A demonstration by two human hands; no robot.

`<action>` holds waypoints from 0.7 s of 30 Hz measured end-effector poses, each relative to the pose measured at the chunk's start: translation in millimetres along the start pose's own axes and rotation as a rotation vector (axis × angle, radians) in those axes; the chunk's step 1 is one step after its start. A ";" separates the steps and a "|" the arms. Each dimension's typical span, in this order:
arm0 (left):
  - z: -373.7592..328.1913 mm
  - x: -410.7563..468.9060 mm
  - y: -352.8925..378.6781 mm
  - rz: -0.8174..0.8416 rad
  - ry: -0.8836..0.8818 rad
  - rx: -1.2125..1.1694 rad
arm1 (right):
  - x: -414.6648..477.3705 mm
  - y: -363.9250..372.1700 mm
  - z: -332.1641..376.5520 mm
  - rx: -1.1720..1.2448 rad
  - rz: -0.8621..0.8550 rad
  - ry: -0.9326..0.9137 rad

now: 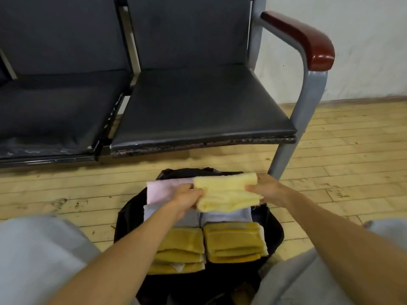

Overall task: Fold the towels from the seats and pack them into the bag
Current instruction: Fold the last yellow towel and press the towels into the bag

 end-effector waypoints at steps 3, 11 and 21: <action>28.3 20.2 13.9 0.043 -0.081 0.095 | 12.6 3.0 -44.1 0.083 -0.002 0.126; 77.4 70.1 7.5 -0.085 -0.158 0.507 | 52.6 9.5 -81.3 -0.216 -0.094 0.188; 92.3 91.4 9.0 -0.158 -0.075 0.589 | 81.6 9.7 -103.0 -0.368 -0.223 0.168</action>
Point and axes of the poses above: each hand's wrist, its own x-axis towards the middle knuckle, its own y-axis out of the palm, z = x × y, the point moved 8 cm from there along x, towards the middle knuckle, and after that the axes turned 15 degrees about z, right-handed, at the moved point
